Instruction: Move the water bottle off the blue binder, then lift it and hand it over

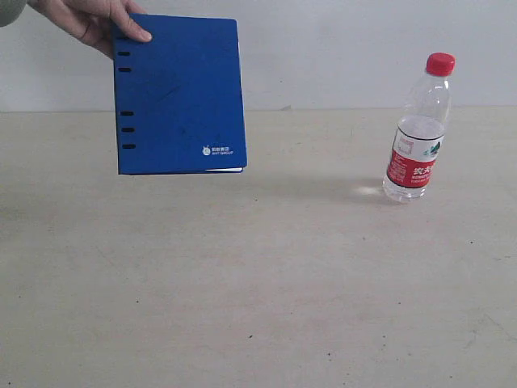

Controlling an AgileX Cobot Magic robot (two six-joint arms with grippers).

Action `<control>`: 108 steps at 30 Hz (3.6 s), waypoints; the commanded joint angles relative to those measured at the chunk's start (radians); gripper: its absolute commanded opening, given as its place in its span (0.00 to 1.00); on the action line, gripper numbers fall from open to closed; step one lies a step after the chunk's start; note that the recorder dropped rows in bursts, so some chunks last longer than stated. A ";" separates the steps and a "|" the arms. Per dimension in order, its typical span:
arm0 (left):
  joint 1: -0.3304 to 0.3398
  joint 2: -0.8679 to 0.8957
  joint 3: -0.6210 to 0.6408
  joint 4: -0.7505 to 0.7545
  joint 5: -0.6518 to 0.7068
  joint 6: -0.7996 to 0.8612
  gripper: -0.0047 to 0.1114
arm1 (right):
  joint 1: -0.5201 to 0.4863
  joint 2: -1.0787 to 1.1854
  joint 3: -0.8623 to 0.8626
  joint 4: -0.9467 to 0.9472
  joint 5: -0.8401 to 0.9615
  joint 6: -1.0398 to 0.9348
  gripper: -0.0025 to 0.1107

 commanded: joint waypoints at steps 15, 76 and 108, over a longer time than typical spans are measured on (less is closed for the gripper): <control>-0.033 -0.003 0.004 0.167 0.188 -0.020 0.08 | -0.002 -0.003 0.006 -0.011 -0.005 -0.002 0.02; -0.031 -0.003 0.004 0.167 0.186 -0.016 0.08 | -0.517 -0.003 0.187 0.059 0.035 -0.315 0.02; -0.031 -0.003 0.004 0.167 0.186 -0.016 0.08 | -0.849 -0.003 0.187 0.059 0.238 -0.263 0.02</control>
